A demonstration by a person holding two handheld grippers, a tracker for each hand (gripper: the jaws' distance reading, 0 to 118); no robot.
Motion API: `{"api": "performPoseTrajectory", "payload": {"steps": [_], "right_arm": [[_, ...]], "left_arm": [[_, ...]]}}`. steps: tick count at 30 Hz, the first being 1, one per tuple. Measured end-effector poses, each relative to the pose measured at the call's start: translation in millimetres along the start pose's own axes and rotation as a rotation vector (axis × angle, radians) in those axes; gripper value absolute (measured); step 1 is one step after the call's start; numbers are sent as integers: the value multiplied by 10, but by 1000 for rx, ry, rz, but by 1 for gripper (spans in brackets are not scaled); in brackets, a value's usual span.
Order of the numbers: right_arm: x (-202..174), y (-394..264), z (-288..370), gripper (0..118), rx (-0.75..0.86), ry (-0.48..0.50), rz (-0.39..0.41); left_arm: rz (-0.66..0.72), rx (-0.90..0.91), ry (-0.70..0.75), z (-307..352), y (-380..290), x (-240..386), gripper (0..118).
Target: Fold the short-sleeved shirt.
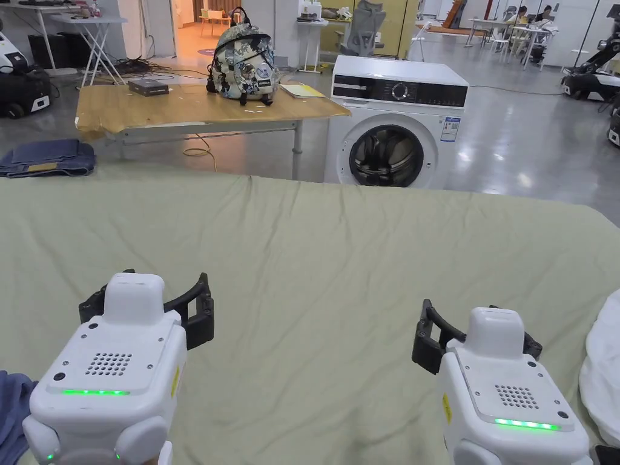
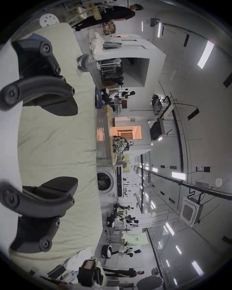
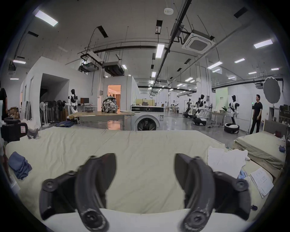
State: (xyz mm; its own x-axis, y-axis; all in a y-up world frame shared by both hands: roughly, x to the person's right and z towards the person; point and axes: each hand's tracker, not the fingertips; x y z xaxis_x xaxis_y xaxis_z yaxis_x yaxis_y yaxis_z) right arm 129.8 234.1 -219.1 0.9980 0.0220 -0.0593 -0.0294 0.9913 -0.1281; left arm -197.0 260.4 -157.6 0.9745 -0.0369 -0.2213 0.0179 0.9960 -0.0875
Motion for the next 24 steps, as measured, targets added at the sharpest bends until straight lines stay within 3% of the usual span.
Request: {"api": "performPoseTrajectory", "payload": {"steps": [13, 18, 24], "right_arm": [[38, 13, -92, 93, -32, 28, -51], [-1, 29, -154, 93, -50, -64, -65], [37, 74, -162, 93, -65, -61, -110]], "left_arm": [[16, -35, -55, -50, -25, -24, 81], [-7, -37, -76, -57, -33, 26, 81], [23, -46, -71, -98, -37, 28, 81]]}}
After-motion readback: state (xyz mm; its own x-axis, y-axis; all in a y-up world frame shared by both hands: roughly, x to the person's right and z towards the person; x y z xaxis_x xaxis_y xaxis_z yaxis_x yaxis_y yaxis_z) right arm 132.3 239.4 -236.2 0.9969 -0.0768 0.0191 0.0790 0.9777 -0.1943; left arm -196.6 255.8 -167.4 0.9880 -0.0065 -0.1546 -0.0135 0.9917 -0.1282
